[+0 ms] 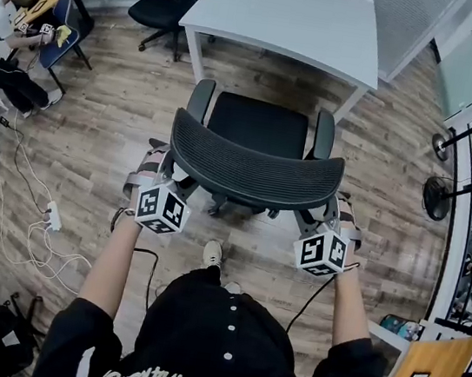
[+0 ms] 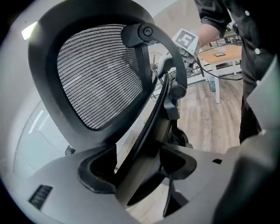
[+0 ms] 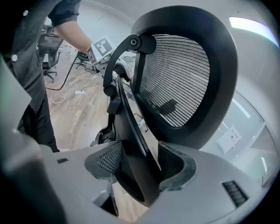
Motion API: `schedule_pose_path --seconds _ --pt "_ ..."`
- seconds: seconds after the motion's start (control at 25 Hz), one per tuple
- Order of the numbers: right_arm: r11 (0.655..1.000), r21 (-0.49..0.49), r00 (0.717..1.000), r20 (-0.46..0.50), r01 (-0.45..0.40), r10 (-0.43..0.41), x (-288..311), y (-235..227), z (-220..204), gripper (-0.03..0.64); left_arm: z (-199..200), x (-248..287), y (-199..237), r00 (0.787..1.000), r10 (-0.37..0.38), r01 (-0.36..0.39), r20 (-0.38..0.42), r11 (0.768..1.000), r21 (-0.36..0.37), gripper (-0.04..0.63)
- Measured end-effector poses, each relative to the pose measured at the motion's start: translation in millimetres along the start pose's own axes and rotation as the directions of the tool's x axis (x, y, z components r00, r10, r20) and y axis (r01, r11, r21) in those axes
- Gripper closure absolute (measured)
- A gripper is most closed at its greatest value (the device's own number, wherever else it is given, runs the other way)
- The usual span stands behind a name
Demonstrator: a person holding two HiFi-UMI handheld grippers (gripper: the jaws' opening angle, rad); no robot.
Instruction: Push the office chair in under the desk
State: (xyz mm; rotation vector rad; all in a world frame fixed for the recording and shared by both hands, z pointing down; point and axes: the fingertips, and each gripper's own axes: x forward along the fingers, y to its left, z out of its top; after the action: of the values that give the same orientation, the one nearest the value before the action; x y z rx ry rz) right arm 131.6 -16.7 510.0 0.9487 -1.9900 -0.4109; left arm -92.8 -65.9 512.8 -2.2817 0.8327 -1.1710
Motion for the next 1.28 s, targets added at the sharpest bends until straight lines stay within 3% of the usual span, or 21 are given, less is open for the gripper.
schedule_pose_path --seconds 1.28 --pt "0.999 0.027 0.998 -0.053 0.041 -0.039 63 -51 5 0.337 -9 61 63 0.999 -0.017 0.016 0.049 0.999 0.032 0.275"
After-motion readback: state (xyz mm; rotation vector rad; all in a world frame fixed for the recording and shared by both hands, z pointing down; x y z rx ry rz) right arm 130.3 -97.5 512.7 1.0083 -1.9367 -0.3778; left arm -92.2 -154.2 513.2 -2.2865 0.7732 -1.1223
